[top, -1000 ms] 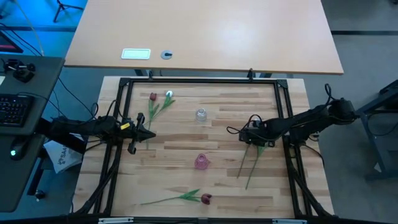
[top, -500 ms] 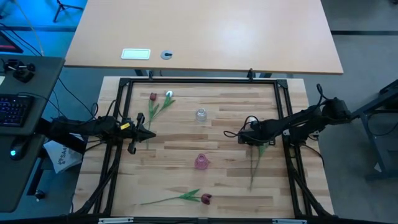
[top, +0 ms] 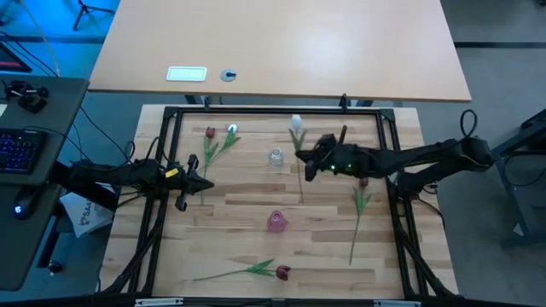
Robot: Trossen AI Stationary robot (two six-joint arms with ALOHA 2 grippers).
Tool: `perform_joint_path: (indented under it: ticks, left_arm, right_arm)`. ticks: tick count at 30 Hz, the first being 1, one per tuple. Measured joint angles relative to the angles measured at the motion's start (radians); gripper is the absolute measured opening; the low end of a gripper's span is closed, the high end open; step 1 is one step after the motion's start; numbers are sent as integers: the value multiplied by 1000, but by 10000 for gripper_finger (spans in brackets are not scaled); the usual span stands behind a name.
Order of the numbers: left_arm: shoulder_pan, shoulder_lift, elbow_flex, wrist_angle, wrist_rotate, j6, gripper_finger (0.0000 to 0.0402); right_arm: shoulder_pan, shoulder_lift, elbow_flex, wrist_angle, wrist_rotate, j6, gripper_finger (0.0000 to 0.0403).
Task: Sort flowers into vase by color
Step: Put the right white tulip into the transparent vase
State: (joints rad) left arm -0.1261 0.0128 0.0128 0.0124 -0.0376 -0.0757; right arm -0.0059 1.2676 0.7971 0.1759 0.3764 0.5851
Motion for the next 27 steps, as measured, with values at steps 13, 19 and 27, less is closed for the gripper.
perform_joint_path:
  ticks: [13, 19, 27]
  left_arm:
    - [0, 0, 0, 0, 0, 0, 0]
    - [0, 0, 0, 0, 0, 0, 0]
    - [0, 0, 0, 0, 0, 0, 0]
  right_arm:
    - [-289, 322, 22, 846, -354, -199, 0]
    - [-349, 347, 38, 818, -440, -211, 0]
    - [-413, 296, 40, 794, -572, -279, 0]
